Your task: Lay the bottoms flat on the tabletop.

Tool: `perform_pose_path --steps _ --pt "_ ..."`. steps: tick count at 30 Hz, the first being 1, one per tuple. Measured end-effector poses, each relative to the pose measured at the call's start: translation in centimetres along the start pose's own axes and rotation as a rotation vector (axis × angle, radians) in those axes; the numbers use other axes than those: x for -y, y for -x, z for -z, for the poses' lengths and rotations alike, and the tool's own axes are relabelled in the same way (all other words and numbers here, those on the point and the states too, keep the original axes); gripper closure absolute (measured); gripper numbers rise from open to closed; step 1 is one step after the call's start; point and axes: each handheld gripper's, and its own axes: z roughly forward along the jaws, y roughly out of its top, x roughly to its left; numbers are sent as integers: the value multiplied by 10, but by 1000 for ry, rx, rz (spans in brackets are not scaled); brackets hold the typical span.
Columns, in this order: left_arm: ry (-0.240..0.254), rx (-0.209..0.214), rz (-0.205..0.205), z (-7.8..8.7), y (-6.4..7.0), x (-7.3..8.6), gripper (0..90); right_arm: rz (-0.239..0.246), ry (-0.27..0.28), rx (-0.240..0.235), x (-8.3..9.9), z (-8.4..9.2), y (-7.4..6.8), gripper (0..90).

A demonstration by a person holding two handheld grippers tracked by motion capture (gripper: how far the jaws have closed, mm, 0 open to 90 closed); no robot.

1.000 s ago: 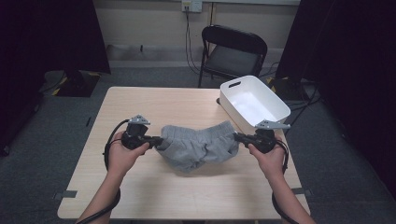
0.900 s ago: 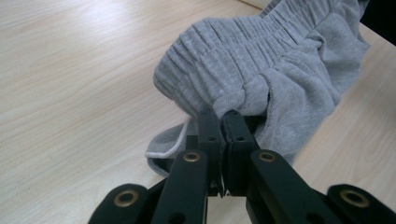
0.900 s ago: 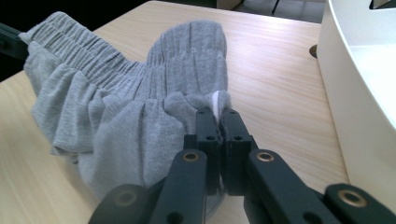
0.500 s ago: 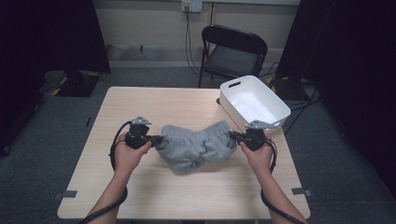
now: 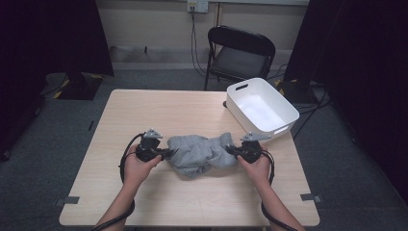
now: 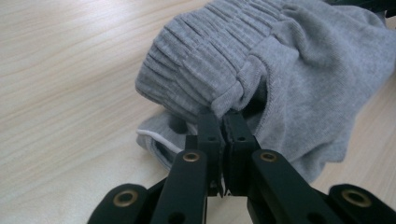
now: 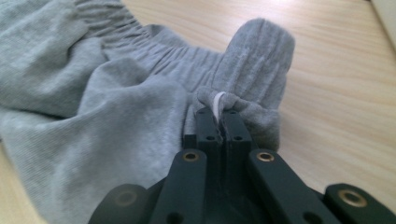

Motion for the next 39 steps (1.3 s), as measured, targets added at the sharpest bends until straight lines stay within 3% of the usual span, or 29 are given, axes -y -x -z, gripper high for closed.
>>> perform_pose_path --steps 9,13,23,39 --pt "17 14 -17 2 11 14 880 57 -44 -39 8 -3 -22 882" --pt "30 14 -28 12 13 12 884 49 -2 -29 5 5 -24 882" --pt "103 -10 -60 56 18 -18 887 48 135 -8 -37 60 -16 883" --pt "180 -28 -95 105 31 -50 888 92 229 -21 -87 112 -30 883"
